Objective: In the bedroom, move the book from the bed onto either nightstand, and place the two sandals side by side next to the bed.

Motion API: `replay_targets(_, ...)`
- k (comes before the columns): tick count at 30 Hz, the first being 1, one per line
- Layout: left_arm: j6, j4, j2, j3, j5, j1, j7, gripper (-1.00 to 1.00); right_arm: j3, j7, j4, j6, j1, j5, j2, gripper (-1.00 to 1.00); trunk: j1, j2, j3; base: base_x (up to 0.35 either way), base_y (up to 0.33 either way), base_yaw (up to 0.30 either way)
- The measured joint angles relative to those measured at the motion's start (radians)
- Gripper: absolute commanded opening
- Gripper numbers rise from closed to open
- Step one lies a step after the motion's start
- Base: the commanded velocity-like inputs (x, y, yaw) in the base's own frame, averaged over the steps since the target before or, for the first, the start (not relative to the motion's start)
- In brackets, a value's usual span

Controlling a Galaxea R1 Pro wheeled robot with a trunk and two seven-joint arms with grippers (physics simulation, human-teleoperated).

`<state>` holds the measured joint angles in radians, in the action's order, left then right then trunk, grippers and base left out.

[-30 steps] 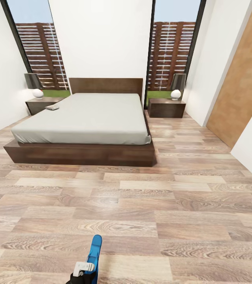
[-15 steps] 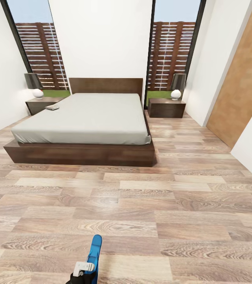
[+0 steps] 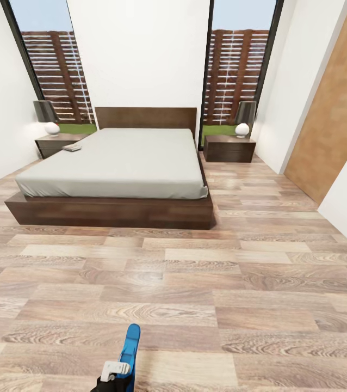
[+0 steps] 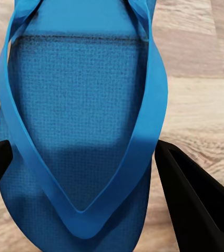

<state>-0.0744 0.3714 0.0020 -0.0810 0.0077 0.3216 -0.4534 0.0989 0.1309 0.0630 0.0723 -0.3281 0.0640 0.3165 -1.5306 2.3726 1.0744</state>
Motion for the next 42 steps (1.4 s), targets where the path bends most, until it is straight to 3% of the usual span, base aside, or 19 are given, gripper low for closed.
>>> replay_targets(13,0.0,0.013,0.005,-0.007,0.006,0.002,-0.001,-1.0,-0.001,0.0,0.0,0.0,0.0,0.0,0.0,1.0,-0.004,0.007,0.003,0.0,0.0,0.0)
replay_targets(16,0.033,0.151,0.011,-0.011,0.016,0.007,-0.029,-1.0,-0.001,0.0,0.0,0.0,0.0,0.0,0.0,1.0,-0.004,0.007,0.003,0.0,0.0,0.0)
replay_targets(20,0.244,0.416,0.013,-0.011,0.027,0.01,-0.103,-1.0,-0.001,0.0,0.0,0.0,0.0,0.0,0.0,1.0,-0.004,0.007,0.003,0.0,0.0,0.0)
replay_targets(22,0.4,0.577,0.013,-0.013,0.065,0.011,-0.183,-1.0,-0.001,0.0,0.0,0.0,0.0,0.0,0.0,1.0,-0.004,0.007,0.003,0.0,0.0,0.0)
replay_targets(24,0.506,0.694,0.014,-0.016,0.135,0.011,-0.279,-1.0,-0.001,0.0,0.0,0.0,0.0,0.001,0.0,1.0,-0.004,0.007,0.003,0.0,0.0,0.0)
replay_targets(27,0.571,0.771,0.027,-0.016,0.235,0.011,-0.373,-1.0,-0.001,-0.001,0.0,0.0,0.0,0.001,0.0,1.0,-0.004,0.007,0.003,0.0,0.0,0.0)
replay_targets(29,0.583,0.785,0.03,-0.014,0.273,0.011,-0.395,-1.0,-0.001,-0.001,0.0,0.0,0.0,0.001,0.0,1.0,-0.004,0.007,0.003,0.0,0.0,0.0)
replay_targets(33,0.591,0.793,0.035,-0.014,0.296,0.011,-0.41,-1.0,-0.001,-0.001,0.0,0.0,0.0,0.001,0.0,1.0,-0.012,0.021,0.009,0.0,0.0,0.0)
replay_targets(39,0.592,0.797,0.038,-0.015,0.301,0.011,-0.413,-1.0,-0.001,-0.001,0.0,0.0,0.0,0.001,0.0,1.0,-0.035,0.063,0.028,0.0,0.0,0.0)
replay_targets(42,0.593,0.798,0.037,-0.014,0.303,0.011,-0.413,-1.0,-0.001,-0.001,0.0,0.0,0.0,0.001,0.0,1.0,-0.035,0.063,0.028,0.0,0.0,0.0)
